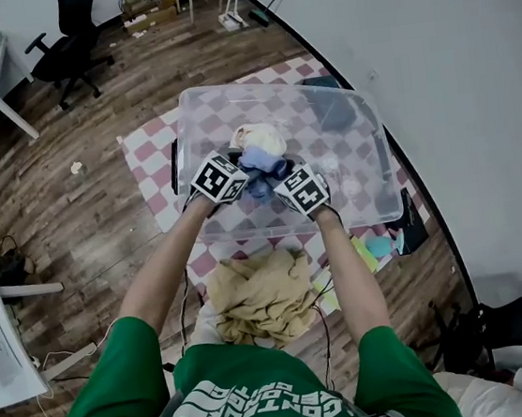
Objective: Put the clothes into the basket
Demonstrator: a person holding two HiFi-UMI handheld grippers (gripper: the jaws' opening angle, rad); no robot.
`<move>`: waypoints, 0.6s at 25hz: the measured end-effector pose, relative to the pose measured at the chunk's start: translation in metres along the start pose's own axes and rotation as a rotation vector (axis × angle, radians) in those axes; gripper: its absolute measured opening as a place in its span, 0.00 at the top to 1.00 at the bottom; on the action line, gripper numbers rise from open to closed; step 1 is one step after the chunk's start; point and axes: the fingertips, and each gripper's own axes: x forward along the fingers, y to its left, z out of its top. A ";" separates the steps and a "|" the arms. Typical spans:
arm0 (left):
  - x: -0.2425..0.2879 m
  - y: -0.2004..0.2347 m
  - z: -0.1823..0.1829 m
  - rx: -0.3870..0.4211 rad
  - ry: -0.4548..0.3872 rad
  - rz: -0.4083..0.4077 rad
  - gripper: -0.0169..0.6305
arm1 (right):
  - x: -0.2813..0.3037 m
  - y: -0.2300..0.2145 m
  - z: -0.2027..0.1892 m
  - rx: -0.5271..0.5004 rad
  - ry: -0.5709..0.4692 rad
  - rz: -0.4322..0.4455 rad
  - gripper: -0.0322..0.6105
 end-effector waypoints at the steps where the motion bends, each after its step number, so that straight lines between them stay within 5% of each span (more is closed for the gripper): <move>1: 0.006 0.001 -0.007 -0.006 0.022 -0.003 0.66 | 0.006 0.001 -0.007 0.009 0.017 0.015 0.72; 10: 0.049 -0.001 -0.066 -0.072 0.180 -0.044 0.66 | 0.043 0.016 -0.073 0.059 0.196 0.144 0.72; 15: 0.061 -0.007 -0.096 -0.122 0.219 -0.066 0.66 | 0.053 0.028 -0.098 -0.013 0.311 0.193 0.72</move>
